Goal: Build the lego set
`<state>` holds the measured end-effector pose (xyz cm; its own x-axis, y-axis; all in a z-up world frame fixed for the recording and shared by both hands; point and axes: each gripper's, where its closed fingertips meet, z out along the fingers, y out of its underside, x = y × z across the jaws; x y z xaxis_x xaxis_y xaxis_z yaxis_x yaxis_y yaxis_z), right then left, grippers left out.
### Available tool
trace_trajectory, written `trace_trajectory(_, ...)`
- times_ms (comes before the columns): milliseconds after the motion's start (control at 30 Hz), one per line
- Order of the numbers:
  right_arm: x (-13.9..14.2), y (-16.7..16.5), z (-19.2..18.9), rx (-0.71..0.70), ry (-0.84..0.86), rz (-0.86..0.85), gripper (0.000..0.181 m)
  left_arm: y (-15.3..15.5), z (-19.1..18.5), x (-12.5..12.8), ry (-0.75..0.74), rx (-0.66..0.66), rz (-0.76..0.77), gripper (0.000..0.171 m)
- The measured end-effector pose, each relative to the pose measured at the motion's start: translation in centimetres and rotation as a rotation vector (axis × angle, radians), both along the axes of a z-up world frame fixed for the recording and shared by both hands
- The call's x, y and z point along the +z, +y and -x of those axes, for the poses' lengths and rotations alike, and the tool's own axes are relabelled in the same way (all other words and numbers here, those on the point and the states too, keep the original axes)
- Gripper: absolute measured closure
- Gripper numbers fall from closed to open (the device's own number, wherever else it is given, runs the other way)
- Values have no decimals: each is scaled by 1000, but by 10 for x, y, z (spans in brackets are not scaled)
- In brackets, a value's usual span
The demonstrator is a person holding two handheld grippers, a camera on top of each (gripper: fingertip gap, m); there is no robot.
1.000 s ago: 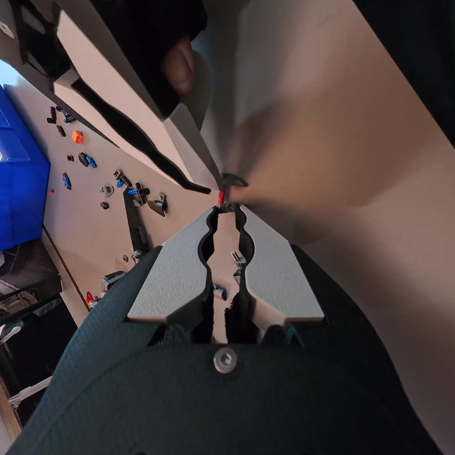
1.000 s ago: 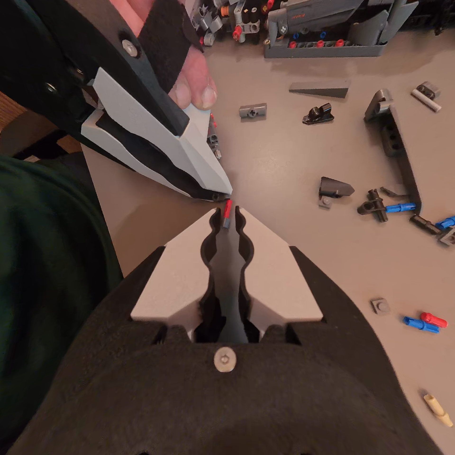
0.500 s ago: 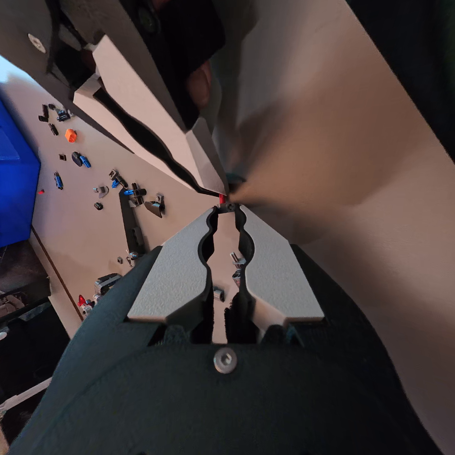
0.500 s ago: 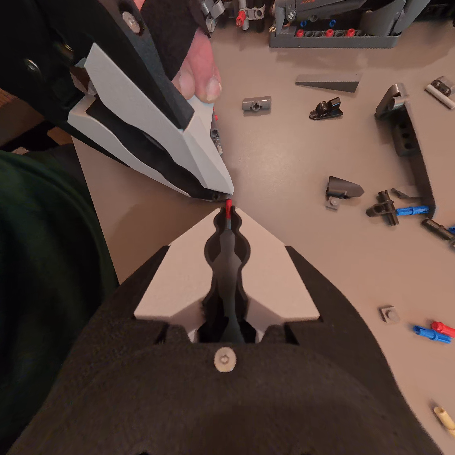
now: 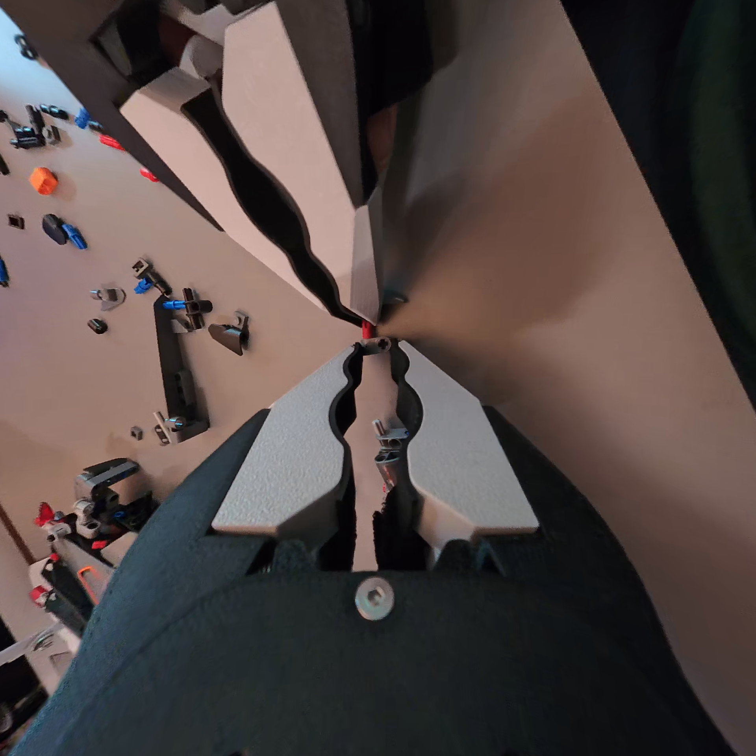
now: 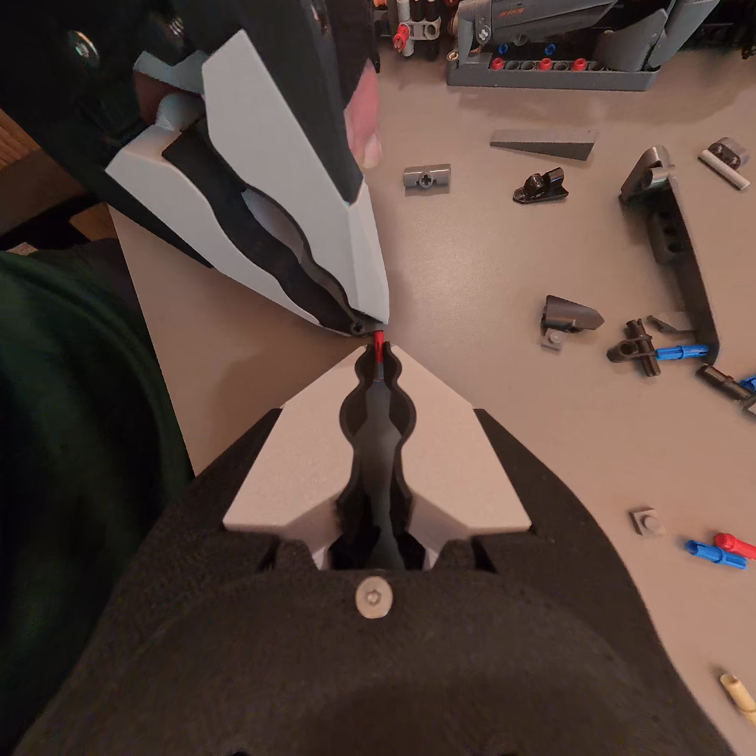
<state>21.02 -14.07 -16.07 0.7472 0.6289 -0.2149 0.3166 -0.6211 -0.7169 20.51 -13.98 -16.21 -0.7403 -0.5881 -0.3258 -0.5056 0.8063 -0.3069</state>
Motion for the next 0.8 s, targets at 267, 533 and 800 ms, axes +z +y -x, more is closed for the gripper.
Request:
trace_trajectory(267,0,0,0,3,0,-2,180,-1,0,-1,53,33,82,160)
trace_trajectory(533,0,-1,1,8,-4,-2,180,-2,0,-1,40,49,109,160)
trace_trajectory(800,0,-1,2,62,-10,-5,180,-2,0,-1,38,16,95,160)
